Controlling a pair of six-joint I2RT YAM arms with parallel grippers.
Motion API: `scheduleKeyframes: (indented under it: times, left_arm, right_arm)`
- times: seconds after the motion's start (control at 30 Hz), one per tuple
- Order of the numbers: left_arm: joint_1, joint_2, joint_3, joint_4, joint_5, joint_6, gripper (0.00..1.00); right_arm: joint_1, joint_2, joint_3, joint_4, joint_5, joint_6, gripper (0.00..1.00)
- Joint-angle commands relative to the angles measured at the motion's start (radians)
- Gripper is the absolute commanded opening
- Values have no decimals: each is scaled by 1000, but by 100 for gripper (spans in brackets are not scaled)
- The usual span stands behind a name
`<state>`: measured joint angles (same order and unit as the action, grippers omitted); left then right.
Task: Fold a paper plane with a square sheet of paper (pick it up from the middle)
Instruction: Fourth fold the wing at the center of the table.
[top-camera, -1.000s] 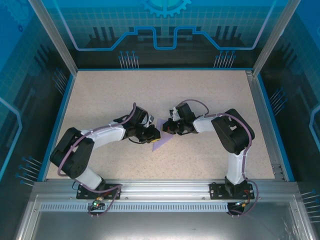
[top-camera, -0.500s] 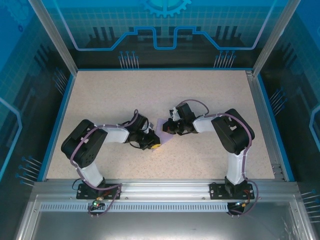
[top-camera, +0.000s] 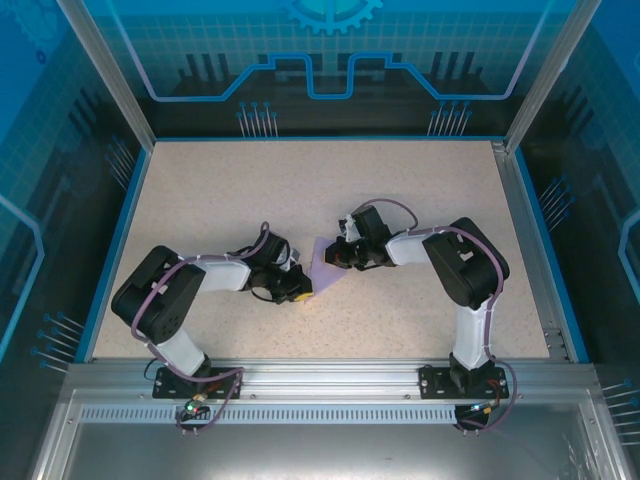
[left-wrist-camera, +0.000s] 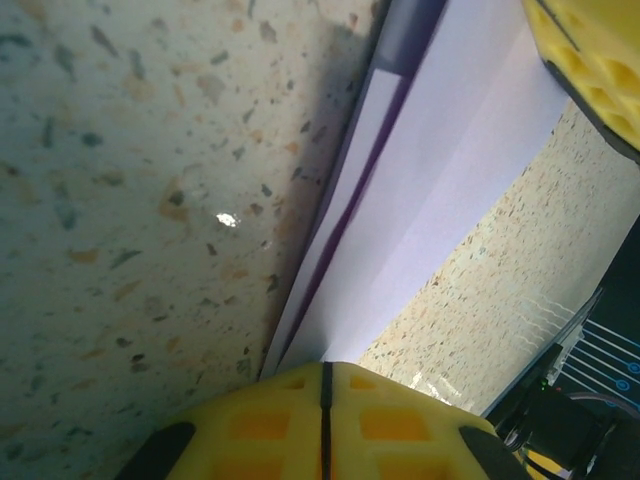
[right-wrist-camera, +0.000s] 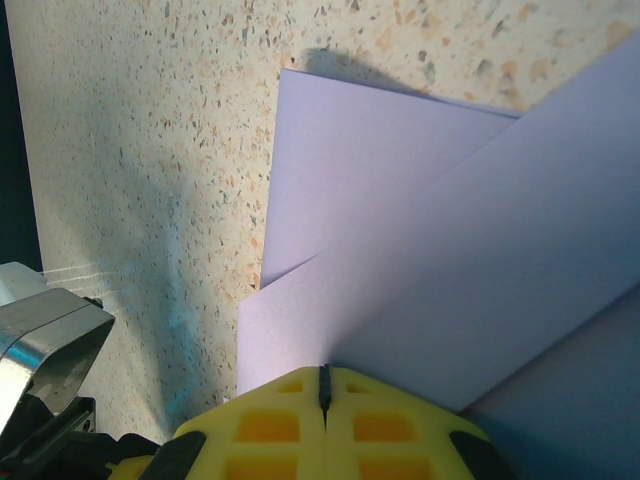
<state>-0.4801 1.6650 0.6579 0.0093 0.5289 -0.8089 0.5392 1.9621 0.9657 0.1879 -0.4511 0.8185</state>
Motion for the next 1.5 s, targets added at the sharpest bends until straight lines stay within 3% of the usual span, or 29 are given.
scheduleKeyframes:
  times: [0.0,0.77,1.03,1.33,1.47]
  left_arm:
    - [10,21,-46,-162,-51,33,10]
    - [7,-105,-1,-348,-80,219,11]
    - [6,-210,8,-263,-54,156,15]
    - [-15,-91,82,-147,33,110,21]
    - [-18,-52,65,-204,55,157,22]
  right_arm:
    - [2,57,-24,-123,96,-30,4]
    - [2,52,-17,-139,102,-33,4]
    - [1,49,-18,-137,104,-32,4]
    - [2,54,-14,-140,102,-31,4]
    - [2,48,-17,-143,100,-32,4]
